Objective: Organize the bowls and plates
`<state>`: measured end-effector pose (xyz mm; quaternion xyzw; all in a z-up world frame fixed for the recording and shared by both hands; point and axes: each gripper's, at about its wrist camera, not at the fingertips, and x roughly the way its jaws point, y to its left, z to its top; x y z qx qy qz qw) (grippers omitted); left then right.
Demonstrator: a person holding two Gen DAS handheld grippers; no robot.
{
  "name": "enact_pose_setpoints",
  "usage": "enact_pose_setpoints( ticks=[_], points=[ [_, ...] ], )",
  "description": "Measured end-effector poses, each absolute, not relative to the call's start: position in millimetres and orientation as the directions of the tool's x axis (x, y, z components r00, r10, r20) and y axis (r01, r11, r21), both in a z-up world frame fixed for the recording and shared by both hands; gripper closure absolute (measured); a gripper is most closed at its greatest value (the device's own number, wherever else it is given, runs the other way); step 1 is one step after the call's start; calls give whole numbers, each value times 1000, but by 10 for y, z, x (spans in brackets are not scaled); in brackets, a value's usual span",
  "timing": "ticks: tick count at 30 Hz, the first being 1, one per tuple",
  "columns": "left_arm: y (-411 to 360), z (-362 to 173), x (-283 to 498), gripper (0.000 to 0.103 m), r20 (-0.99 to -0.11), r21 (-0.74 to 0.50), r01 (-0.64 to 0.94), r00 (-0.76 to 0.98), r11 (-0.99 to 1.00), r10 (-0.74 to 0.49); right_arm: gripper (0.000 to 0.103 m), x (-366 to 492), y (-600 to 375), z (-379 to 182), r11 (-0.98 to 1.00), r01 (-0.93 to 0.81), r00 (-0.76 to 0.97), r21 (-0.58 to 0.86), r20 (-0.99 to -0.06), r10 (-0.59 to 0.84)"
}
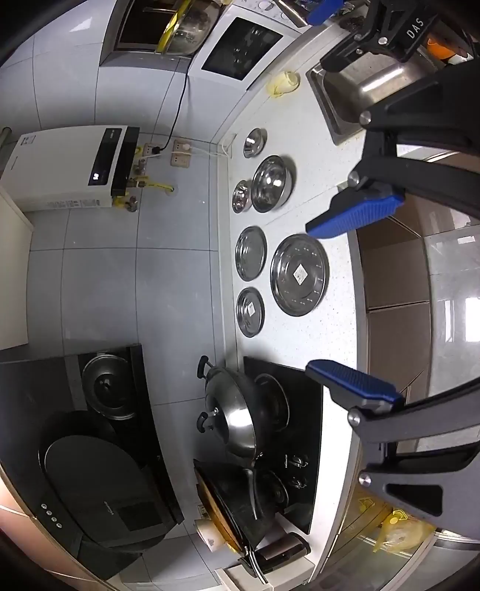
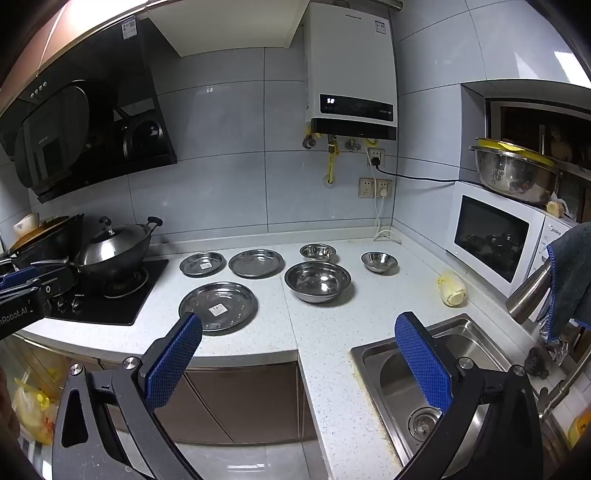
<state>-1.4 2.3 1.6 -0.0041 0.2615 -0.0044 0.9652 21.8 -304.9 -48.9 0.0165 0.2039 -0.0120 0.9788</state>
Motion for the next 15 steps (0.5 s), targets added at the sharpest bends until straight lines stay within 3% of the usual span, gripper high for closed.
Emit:
enact_pose_setpoints(
  ticks=[15],
  points=[
    [-9, -35, 38, 36, -522, 29, 30, 853, 999, -10, 1, 217, -3042, -466, 999, 27, 917, 21, -399, -16]
  ],
)
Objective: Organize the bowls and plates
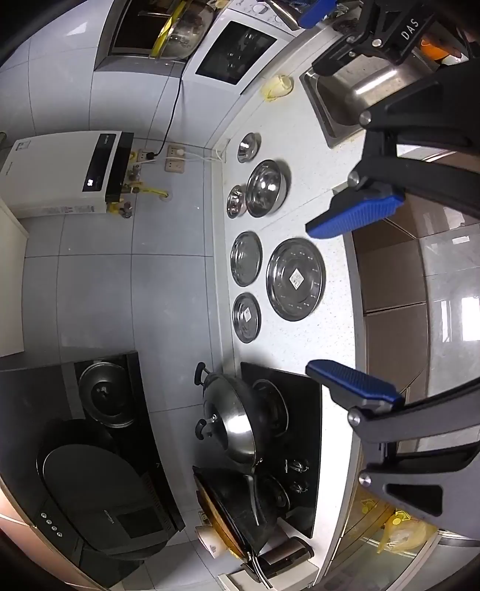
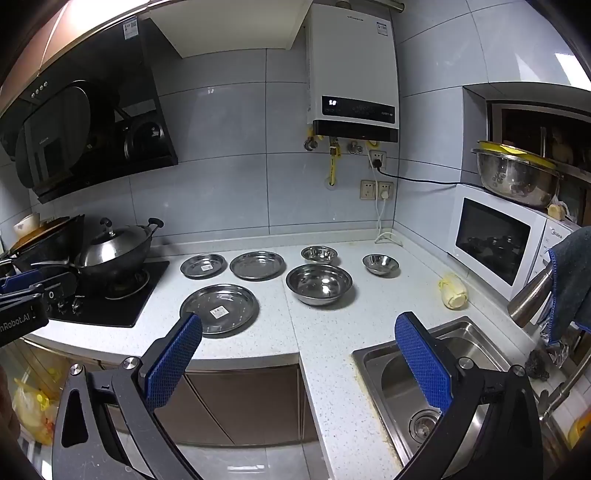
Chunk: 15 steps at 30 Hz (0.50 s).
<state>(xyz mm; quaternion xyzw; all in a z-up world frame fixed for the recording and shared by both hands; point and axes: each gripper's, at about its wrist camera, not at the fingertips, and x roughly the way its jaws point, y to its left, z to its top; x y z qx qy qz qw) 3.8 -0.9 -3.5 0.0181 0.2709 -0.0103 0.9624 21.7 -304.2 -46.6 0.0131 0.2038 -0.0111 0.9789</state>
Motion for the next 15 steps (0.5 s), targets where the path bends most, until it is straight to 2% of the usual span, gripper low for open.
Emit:
enact_pose_setpoints(
  ticks=[15],
  points=[
    [-49, -35, 66, 36, -523, 29, 38, 852, 999, -17, 1, 293, -3027, -488, 999, 30, 914, 21, -405, -19]
  ],
)
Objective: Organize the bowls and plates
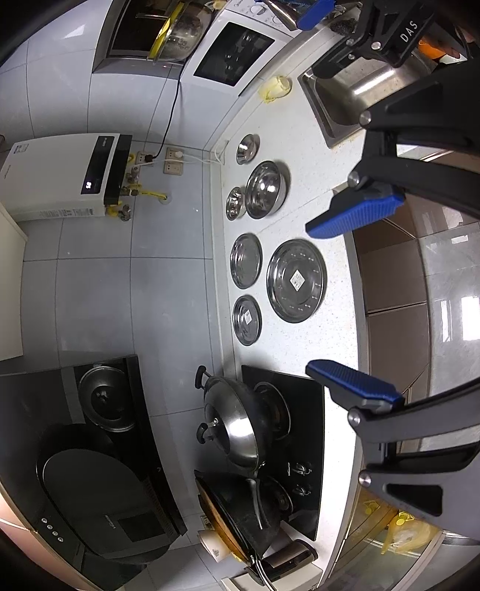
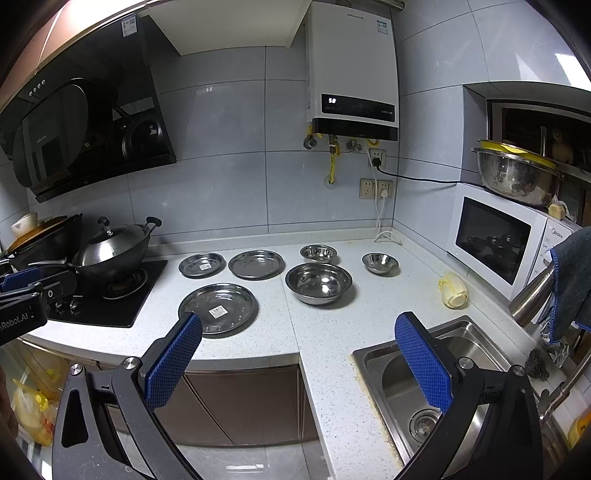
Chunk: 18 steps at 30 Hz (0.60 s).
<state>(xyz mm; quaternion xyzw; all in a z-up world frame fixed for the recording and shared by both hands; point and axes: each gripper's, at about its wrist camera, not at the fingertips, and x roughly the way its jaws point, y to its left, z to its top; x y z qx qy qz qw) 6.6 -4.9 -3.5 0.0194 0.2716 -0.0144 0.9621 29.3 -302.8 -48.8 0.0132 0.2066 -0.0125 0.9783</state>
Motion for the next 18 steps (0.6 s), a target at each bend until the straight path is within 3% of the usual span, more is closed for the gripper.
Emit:
enact_pose_setpoints(
  ticks=[18],
  points=[
    [-57, -64, 114, 36, -529, 33, 39, 848, 999, -16, 1, 334, -3035, -515, 999, 29, 914, 19, -405, -19]
  ],
)
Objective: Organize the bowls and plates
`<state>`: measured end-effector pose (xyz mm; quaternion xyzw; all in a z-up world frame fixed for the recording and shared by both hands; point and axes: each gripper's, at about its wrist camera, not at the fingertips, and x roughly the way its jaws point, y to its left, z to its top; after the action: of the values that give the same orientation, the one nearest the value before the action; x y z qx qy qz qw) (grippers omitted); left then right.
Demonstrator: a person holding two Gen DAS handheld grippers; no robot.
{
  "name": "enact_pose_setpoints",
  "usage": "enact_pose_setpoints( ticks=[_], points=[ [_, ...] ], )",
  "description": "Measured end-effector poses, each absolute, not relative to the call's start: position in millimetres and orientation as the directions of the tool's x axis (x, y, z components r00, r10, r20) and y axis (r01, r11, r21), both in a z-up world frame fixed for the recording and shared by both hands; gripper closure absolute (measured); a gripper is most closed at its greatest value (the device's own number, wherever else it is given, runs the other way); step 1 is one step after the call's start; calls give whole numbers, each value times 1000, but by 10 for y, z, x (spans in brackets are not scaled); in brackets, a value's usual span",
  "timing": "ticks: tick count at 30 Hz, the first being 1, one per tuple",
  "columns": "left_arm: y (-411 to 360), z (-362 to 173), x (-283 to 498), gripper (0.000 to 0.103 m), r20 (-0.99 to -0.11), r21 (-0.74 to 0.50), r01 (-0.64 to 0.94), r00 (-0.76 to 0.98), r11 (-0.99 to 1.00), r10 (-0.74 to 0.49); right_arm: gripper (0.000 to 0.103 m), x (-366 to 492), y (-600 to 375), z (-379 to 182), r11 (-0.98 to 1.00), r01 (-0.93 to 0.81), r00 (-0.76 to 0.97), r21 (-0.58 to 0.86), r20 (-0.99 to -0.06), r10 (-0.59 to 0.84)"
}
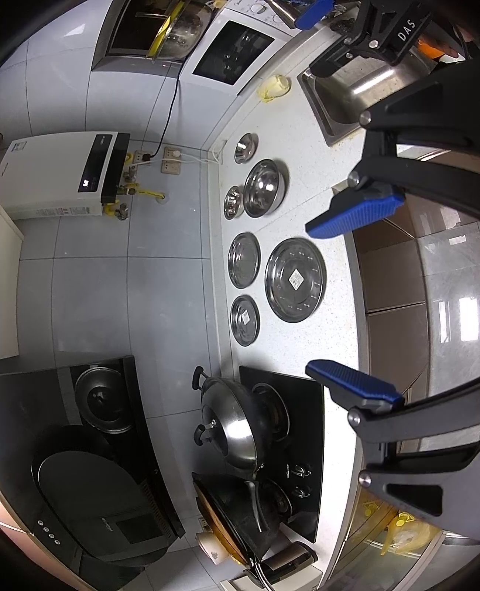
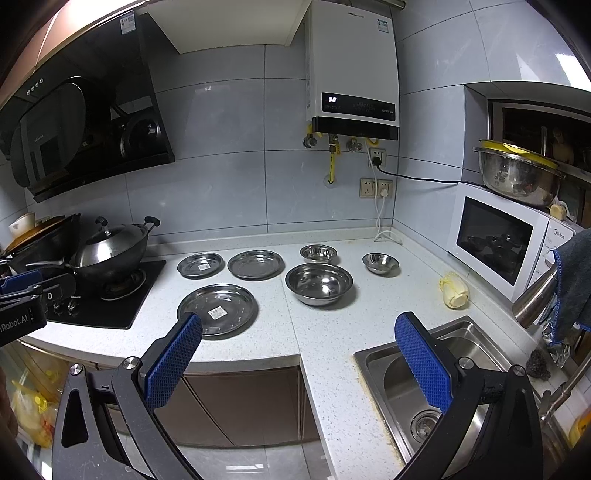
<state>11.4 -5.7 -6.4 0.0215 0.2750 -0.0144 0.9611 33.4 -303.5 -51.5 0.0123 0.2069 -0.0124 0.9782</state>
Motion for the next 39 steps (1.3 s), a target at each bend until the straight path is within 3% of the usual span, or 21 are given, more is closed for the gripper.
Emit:
enact_pose_setpoints(
  ticks=[39],
  points=[
    [13, -94, 133, 36, -540, 10, 31, 842, 999, -21, 1, 324, -2963, -533, 999, 38, 916, 15, -400, -28]
  ],
)
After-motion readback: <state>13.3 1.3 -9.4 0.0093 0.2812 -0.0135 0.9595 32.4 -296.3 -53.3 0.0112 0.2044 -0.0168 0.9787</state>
